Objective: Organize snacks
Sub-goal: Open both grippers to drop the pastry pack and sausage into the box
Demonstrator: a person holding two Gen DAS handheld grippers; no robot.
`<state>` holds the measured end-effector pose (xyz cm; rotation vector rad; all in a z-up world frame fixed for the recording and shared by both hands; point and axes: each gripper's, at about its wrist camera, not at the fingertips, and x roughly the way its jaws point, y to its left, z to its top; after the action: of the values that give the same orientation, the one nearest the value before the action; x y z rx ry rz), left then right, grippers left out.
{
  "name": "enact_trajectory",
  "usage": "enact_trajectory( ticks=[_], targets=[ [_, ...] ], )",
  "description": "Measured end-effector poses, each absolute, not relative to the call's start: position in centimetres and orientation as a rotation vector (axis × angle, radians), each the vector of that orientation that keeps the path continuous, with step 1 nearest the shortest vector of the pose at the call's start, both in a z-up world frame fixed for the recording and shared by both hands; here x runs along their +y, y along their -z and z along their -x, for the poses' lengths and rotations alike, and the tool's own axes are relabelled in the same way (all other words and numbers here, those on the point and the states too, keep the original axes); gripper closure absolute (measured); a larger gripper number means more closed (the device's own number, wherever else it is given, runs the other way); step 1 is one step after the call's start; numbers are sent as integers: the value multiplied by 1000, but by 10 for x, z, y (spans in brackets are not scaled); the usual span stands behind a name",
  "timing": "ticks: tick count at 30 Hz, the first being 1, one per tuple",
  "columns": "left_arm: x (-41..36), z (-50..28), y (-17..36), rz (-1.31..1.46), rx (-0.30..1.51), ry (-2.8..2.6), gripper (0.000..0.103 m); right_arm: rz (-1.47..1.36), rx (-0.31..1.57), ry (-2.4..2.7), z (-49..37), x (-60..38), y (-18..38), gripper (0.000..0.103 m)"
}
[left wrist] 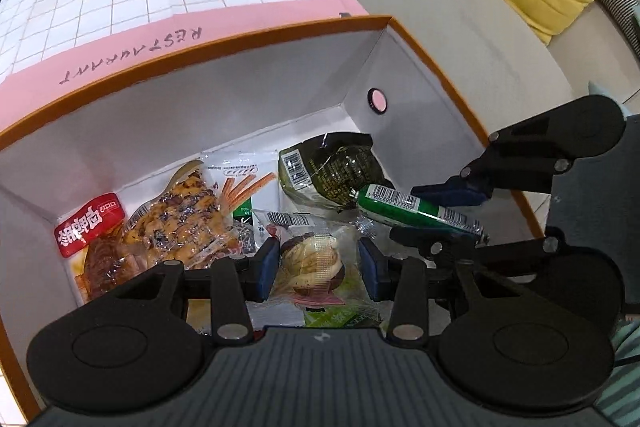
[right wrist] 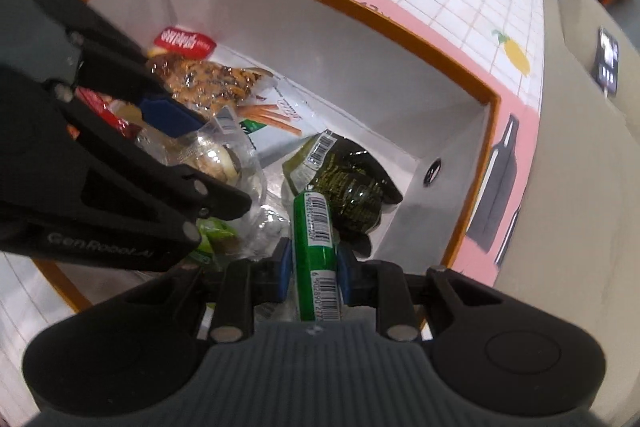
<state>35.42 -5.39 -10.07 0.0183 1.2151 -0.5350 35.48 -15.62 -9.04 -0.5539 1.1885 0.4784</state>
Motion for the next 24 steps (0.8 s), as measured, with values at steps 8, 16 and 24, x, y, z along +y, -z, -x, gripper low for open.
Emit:
enact_trajectory(
  ticks=[8,16,24],
  targets=[
    [-55,-355,108,-45,1241,530,55,600,1190,-495,-354,-155,88,78],
    [-63,-349,101,-87,1210,516,55,588,1170,-491,-348,-161,74,74],
    [-75,-348,95,-121,1192,508,55,563,1146,-496,-337,-166,68,65]
  ],
)
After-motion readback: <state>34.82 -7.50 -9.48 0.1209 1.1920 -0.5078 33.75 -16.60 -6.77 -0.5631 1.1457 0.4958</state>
